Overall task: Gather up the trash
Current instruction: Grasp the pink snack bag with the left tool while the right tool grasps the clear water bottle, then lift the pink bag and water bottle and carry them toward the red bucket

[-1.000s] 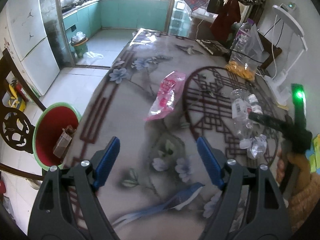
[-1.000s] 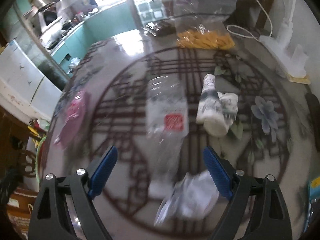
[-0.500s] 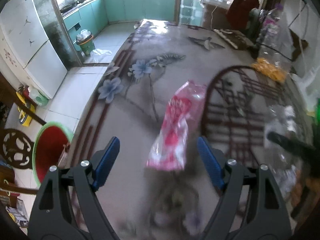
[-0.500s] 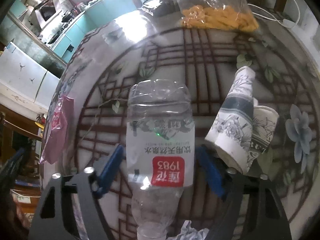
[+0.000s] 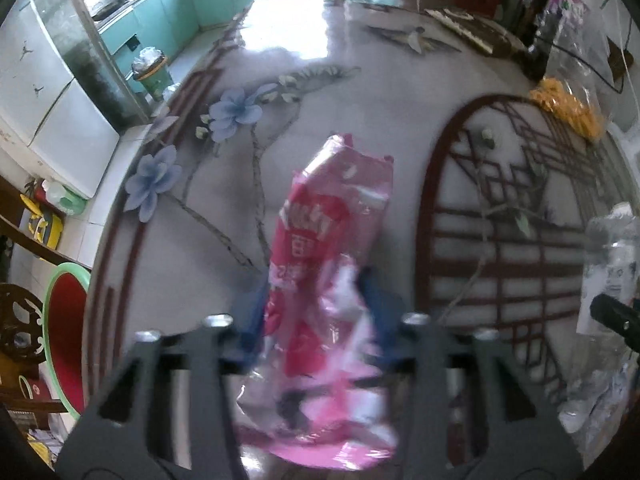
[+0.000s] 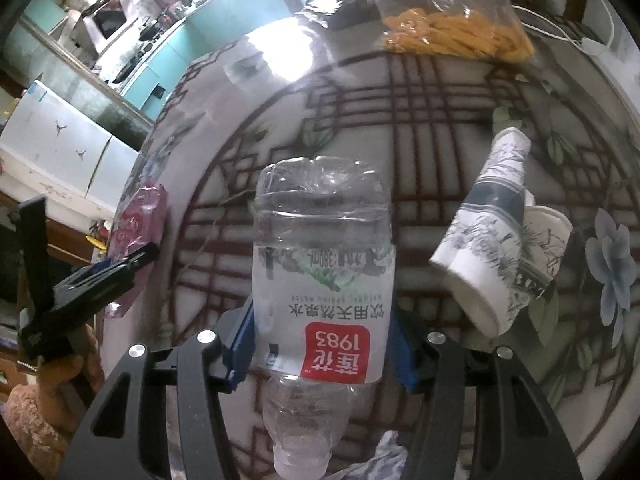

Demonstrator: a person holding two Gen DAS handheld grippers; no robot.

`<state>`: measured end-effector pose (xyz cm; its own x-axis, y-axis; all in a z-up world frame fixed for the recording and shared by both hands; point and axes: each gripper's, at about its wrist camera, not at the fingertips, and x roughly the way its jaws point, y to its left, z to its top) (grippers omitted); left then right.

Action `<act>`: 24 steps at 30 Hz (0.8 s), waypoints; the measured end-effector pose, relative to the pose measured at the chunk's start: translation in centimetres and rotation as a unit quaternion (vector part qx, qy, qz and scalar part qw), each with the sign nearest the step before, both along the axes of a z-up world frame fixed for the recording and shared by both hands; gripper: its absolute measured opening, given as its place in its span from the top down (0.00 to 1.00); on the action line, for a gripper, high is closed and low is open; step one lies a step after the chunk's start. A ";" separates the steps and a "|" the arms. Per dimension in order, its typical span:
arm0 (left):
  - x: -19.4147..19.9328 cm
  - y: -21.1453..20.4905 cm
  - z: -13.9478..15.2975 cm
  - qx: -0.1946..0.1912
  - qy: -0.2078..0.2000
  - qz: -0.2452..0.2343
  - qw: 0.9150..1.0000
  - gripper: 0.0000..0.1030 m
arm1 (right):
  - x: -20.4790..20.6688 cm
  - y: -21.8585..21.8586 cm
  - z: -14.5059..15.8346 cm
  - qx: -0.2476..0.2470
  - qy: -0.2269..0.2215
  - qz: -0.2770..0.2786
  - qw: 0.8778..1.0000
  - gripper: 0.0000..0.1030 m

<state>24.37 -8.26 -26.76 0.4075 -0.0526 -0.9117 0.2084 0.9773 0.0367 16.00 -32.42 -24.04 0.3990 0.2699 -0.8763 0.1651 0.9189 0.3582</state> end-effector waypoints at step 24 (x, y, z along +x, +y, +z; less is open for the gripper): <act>-13.7 5.3 14.2 -0.119 -0.104 -0.018 0.987 0.82 | -8.7 8.3 12.6 -0.017 -0.126 0.021 0.992 0.47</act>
